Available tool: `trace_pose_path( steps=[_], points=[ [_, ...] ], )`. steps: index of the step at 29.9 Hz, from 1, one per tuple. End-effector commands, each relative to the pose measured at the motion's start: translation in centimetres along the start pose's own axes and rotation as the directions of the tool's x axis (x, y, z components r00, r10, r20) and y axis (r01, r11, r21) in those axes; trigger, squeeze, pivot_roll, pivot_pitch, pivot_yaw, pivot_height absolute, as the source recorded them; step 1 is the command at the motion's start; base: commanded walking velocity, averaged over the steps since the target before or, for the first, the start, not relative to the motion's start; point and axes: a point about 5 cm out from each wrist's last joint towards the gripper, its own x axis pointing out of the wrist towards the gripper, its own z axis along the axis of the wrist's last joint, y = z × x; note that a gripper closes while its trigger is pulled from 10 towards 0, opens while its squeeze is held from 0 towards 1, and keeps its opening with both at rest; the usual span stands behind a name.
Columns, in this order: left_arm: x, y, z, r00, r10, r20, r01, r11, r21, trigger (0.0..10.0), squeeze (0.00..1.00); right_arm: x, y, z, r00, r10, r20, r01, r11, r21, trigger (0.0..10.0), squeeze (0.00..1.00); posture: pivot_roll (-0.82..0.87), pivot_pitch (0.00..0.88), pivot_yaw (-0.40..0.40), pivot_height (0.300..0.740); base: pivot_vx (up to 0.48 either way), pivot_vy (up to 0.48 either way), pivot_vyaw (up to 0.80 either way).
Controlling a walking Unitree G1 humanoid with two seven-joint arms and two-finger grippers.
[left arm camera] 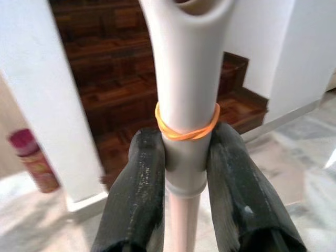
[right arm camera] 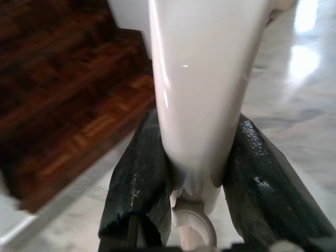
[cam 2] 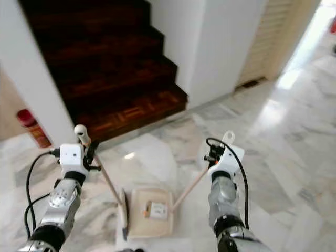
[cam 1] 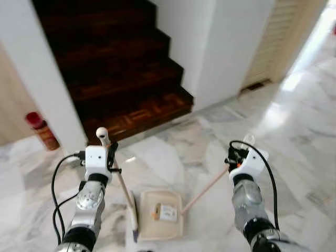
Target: Sweep floor
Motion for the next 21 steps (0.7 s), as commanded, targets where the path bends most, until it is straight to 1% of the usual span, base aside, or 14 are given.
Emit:
trace_pose_path(
  steps=[1, 3, 15, 21],
  points=[
    [0.28, -0.27, 0.7, 0.999, -0.016, 0.033, 0.016, 1.0, 0.009, 10.0, 0.0, -0.04, -0.49, 0.19, 1.0, -0.019, 0.014, 0.019, 1.0, 0.022, 10.0, 0.0, 0.12, 0.0, -0.027, 0.74, 0.0, 0.307, 0.0],
    [0.27, -0.29, 0.7, 0.999, -0.016, 0.033, 0.016, 1.0, 0.008, 10.0, 0.0, -0.07, -0.43, 0.33, 0.999, -0.013, 0.03, 0.013, 1.0, 0.01, 10.0, 0.0, 0.13, 0.0, -0.028, 0.74, 0.0, 0.304, 0.0],
    [0.2, 0.05, 0.82, 0.999, -0.009, 0.036, 0.009, 1.0, 0.014, 10.0, 0.0, -0.07, -0.28, 0.27, 1.0, -0.004, 0.026, 0.004, 1.0, 0.003, 10.0, 0.0, 0.13, 0.0, -0.017, 0.74, 0.0, 0.279, 0.78],
    [0.43, 0.62, 1.09, 0.999, -0.003, 0.037, 0.002, 1.0, 0.023, 10.0, 0.0, 0.32, -0.09, 0.79, 1.0, -0.001, 0.029, 0.001, 1.0, 0.0, 10.0, 0.0, 0.12, 0.0, -0.001, 0.74, 0.0, 0.27, 0.0]
  ],
)
